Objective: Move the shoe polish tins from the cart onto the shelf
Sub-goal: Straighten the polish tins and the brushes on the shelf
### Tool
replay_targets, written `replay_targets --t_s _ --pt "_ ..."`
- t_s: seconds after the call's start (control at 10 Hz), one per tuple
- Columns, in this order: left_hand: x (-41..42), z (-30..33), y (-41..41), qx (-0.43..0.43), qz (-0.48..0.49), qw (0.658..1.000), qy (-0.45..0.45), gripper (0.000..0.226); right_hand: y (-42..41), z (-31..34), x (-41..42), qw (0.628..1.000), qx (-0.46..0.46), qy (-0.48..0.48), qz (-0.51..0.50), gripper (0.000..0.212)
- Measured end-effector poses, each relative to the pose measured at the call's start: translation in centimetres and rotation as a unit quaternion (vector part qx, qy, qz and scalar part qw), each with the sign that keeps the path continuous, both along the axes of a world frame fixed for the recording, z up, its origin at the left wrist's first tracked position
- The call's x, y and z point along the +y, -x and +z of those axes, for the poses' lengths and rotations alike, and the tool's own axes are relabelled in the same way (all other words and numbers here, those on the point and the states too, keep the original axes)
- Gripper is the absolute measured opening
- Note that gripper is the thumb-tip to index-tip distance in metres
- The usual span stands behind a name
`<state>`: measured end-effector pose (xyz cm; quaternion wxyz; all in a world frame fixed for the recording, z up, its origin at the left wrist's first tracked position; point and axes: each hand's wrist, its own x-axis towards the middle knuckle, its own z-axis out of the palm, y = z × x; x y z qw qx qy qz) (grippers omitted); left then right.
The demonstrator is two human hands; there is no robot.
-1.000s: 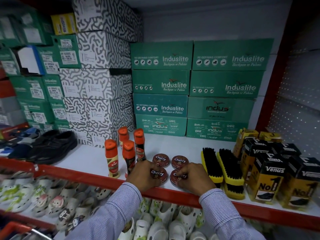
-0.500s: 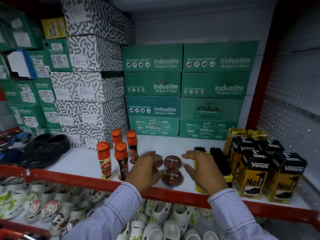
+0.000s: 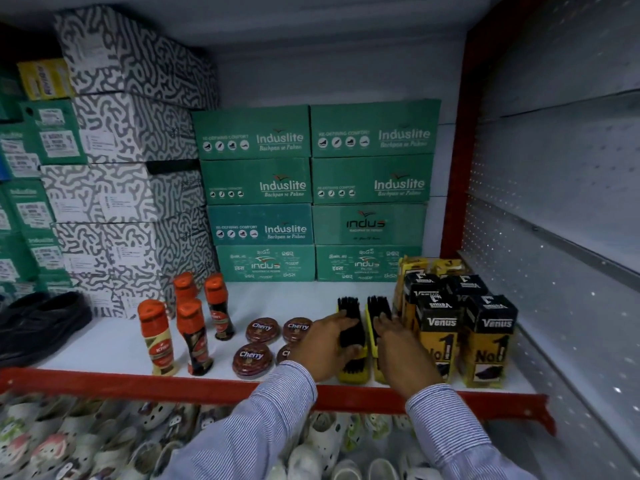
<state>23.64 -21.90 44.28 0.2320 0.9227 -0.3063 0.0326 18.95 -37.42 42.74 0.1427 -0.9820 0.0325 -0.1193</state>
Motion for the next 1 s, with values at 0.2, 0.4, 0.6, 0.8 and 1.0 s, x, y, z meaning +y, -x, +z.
replay_targets --t_s 0.2,0.4,0.6,0.8,1.0 --pt "0.0 -0.3 0.5 0.005 0.013 1.0 0.027 0.051 -0.1 -0.1 -0.1 1.0 0.002 -0.018 0.005 0.073" --pt "-0.1 -0.3 0.9 0.004 0.011 0.999 0.05 0.055 0.7 0.7 0.2 0.999 -0.045 -0.012 0.016 0.061" --pt "-1.8 1.3 2.2 -0.106 -0.026 0.99 0.085 0.058 4.6 4.8 -1.3 0.976 -0.209 -0.02 0.05 0.073" --pt "-7.5 3.6 4.6 -0.182 -0.101 0.973 0.104 0.053 6.9 6.7 -7.2 0.968 -0.228 0.016 -0.1 0.067" --pt "-10.1 3.1 4.5 -0.188 -0.131 0.972 0.046 0.043 6.7 5.5 -9.5 0.985 -0.123 0.02 -0.117 0.043"
